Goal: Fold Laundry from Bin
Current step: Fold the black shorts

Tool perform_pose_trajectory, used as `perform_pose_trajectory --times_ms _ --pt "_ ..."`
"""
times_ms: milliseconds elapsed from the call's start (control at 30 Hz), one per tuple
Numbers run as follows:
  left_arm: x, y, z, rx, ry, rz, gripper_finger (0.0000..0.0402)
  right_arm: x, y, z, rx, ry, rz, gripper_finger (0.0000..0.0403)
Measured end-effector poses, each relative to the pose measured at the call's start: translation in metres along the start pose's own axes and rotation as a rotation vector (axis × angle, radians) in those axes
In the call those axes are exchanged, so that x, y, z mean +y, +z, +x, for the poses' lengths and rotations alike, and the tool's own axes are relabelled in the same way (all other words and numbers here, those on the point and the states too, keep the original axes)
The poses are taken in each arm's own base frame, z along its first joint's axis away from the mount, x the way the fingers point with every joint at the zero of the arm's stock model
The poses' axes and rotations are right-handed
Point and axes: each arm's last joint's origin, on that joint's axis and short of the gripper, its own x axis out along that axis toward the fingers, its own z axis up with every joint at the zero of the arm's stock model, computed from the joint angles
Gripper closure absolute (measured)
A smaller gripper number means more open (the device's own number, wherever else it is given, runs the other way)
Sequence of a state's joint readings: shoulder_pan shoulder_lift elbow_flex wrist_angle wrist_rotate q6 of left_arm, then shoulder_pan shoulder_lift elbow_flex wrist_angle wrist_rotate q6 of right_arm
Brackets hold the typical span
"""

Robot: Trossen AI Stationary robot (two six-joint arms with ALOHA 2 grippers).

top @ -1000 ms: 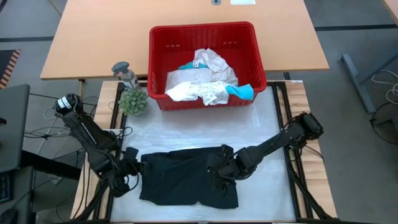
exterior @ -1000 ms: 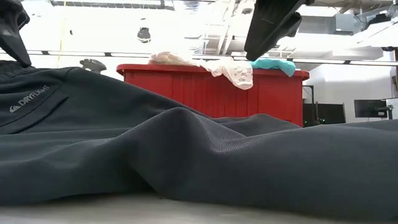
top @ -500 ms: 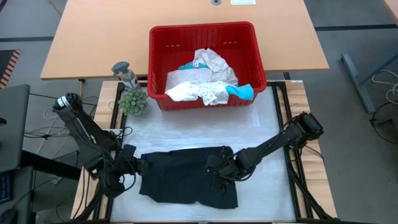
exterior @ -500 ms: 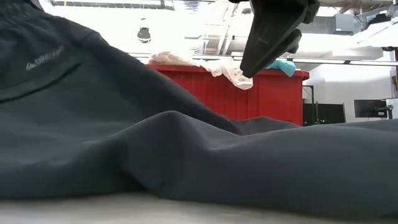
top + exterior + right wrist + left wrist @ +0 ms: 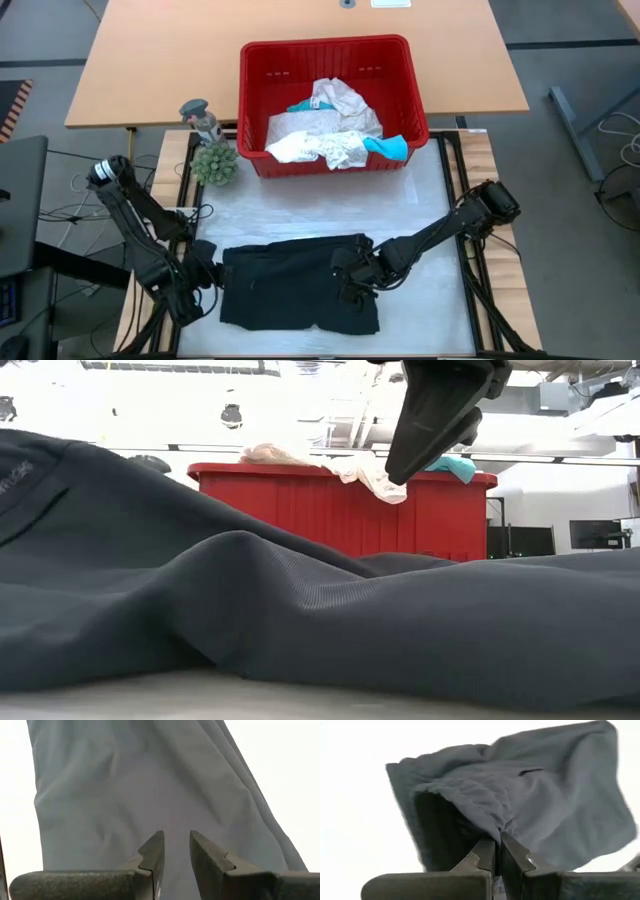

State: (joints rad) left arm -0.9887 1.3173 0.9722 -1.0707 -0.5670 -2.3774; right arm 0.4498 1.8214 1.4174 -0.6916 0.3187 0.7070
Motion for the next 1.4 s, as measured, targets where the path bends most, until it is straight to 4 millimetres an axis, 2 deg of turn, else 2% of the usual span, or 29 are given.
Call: perform_pose_trajectory --times_ms 167,367,600,733,833,1000,1400 --pt "0.007 -0.006 0.009 -0.024 0.114 0.058 0.0401 -0.003 0.003 0.001 -0.007 -0.007 0.000 0.0287" --pt "0.012 -0.020 0.025 -0.027 0.240 0.093 0.0401 -0.002 0.016 0.003 -0.092 0.056 -0.013 0.0287" --pt "0.012 -0.027 0.035 -0.044 0.261 0.102 0.0401 -0.010 0.044 0.006 -0.240 0.127 -0.012 0.0287" --pt "0.012 -0.025 0.035 -0.052 0.259 0.099 0.0401 -0.020 0.063 0.009 -0.298 0.232 0.001 0.0287" --pt "0.013 -0.025 0.034 -0.054 0.268 0.098 0.0401 -0.022 0.073 0.024 -0.337 0.302 -0.024 0.0287" --pt "0.012 -0.025 0.034 -0.051 0.259 0.094 0.0401 -0.017 0.078 0.061 -0.331 0.416 -0.048 0.0287" --pt "0.011 -0.024 0.035 -0.069 0.251 0.099 0.0401 0.013 0.125 0.121 -0.388 0.543 -0.133 0.0287"
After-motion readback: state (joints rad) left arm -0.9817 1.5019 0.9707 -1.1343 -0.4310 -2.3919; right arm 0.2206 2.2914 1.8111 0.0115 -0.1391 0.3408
